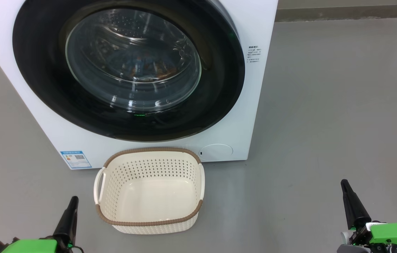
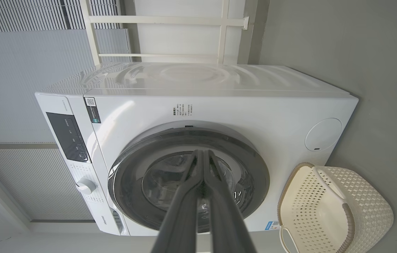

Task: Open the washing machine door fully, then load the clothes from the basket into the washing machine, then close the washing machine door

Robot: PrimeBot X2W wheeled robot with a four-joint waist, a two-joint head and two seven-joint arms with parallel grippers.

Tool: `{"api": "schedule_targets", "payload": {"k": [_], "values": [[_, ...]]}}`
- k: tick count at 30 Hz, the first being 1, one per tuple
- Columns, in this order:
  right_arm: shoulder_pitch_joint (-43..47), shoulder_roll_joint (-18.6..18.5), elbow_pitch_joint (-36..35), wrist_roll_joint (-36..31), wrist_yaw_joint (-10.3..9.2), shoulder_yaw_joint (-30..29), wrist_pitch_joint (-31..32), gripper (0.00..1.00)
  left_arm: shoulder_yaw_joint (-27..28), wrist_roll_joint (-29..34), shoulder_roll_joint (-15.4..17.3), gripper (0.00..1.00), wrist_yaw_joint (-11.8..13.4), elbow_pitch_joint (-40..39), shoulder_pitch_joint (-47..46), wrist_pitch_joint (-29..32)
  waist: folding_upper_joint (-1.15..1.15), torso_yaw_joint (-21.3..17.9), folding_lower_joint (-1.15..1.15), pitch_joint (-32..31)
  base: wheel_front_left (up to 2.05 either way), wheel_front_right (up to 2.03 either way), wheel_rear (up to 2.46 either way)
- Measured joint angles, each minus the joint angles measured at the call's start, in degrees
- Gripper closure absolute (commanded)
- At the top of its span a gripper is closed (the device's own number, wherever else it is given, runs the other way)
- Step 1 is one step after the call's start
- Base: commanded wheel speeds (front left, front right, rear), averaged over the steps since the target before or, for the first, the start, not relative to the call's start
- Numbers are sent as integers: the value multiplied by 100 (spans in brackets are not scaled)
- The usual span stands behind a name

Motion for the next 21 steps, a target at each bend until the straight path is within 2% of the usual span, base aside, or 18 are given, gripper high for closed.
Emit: {"api": "schedule_targets", "payload": {"k": [21], "values": [[0, 13, 0, -4, 0, -21, 15, 100, 22, 30, -9, 100, 0, 1, -1, 7, 0, 0, 0, 0, 0, 0, 0]]}}
